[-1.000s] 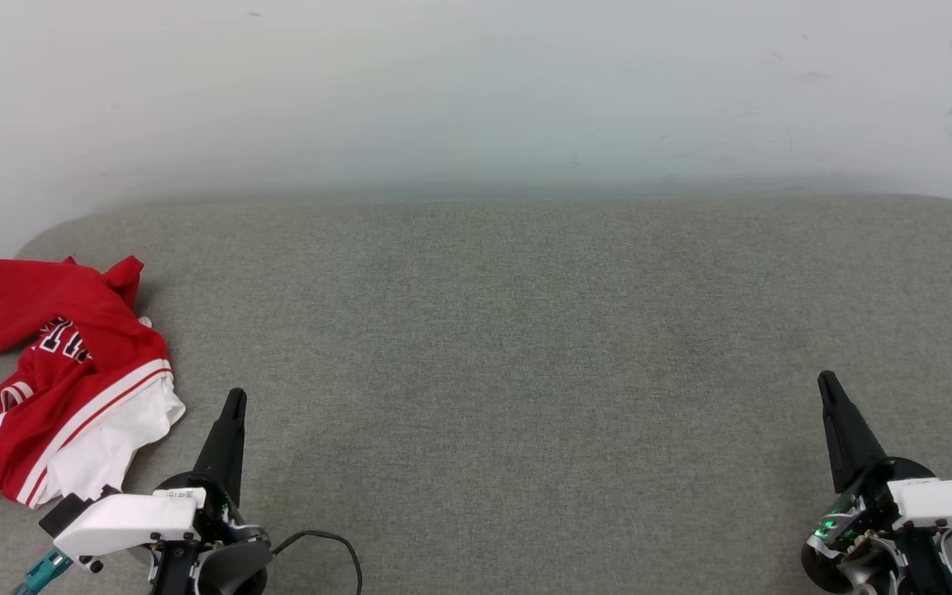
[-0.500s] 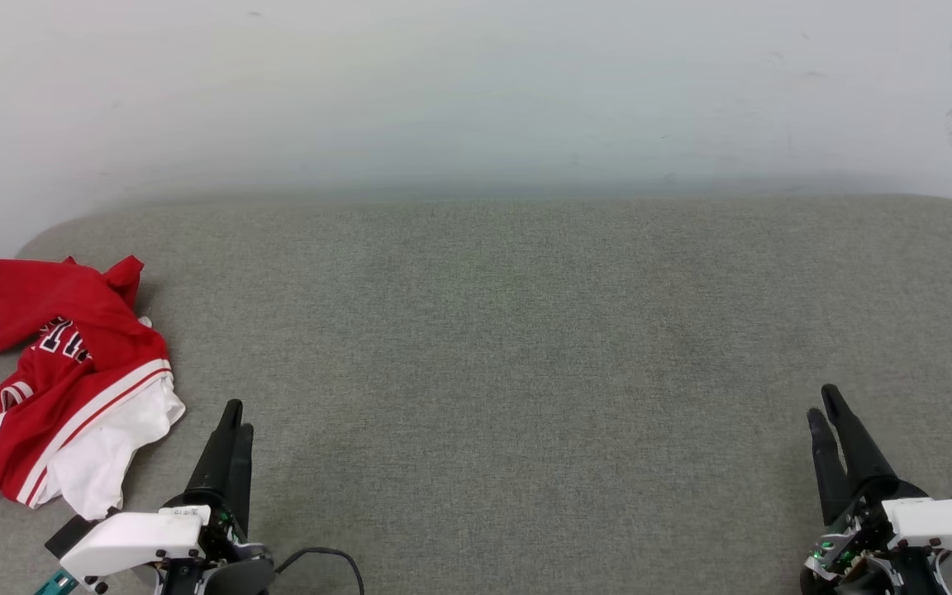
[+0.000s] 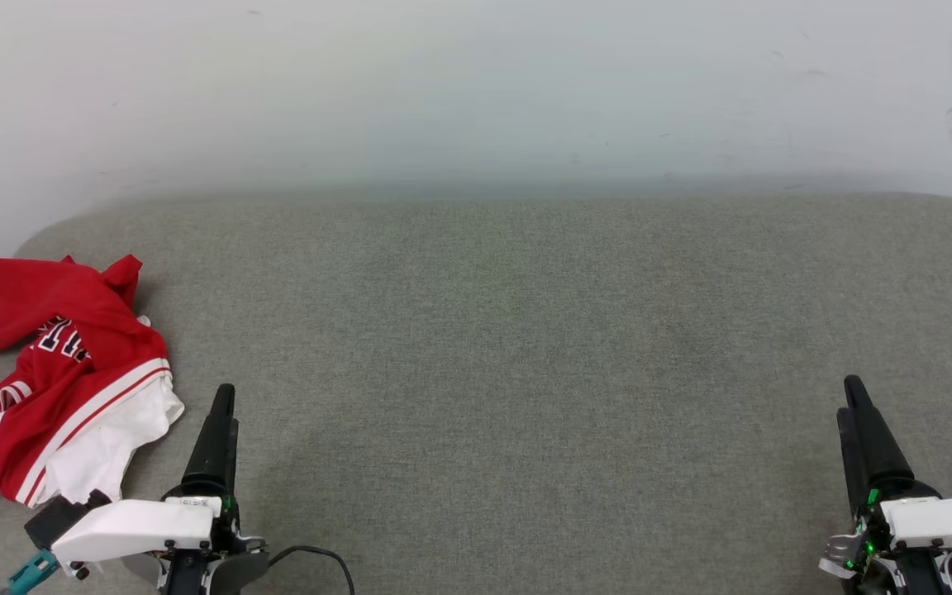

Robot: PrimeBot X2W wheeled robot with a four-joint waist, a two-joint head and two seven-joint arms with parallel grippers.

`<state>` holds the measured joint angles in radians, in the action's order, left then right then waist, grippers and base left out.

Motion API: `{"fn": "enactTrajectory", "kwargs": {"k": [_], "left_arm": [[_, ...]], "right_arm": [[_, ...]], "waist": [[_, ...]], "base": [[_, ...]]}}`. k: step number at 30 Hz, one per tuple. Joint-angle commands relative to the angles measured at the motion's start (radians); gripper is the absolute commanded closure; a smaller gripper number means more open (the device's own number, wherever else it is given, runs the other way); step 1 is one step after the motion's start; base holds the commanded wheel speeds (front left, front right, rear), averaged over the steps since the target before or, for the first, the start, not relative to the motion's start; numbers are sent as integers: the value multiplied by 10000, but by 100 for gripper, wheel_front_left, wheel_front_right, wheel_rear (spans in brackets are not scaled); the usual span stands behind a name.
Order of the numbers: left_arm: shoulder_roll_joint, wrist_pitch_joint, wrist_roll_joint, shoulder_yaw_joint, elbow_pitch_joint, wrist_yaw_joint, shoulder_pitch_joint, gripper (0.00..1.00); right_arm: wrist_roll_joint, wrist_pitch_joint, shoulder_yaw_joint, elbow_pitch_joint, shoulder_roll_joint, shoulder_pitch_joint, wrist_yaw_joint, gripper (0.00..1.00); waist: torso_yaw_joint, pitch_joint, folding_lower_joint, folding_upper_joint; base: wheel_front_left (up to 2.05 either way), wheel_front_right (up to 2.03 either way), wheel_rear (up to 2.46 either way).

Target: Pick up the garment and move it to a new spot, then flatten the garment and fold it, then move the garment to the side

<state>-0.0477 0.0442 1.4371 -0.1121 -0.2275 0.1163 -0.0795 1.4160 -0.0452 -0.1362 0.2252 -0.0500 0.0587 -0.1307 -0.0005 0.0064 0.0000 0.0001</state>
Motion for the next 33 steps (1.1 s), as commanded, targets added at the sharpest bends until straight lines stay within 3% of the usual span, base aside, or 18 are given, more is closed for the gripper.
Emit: {"fn": "enactTrajectory", "kwargs": {"k": [1, 11, 22, 33], "left_arm": [[-23, -121, -498, -13, 345, -97, -163, 0], [-25, -544, -2595, 333, 1003, -750, -26, 0], [-26, -961, -4727, 676, 1234, -1144, 130, 0], [-28, -1306, -6297, 963, 1299, -1383, 213, 0]], "right_arm": [[-542, 124, -33, -339, -14, 75, 0, 0], [-2851, 550, 97, -1079, -13, -117, 0, 0], [-5381, 965, 333, -1538, -13, -423, 0, 0], [-7001, 1310, 355, -1600, -11, -608, 0, 0]], "waist": [[2, 5, 0, -1], [16, 10, 0, -1], [31, 8, 0, -1], [42, 9, 0, -1]], "base": [[0, 0, 0], [0, 0, 0], [0, 0, 0], [0, 0, 0]]}}
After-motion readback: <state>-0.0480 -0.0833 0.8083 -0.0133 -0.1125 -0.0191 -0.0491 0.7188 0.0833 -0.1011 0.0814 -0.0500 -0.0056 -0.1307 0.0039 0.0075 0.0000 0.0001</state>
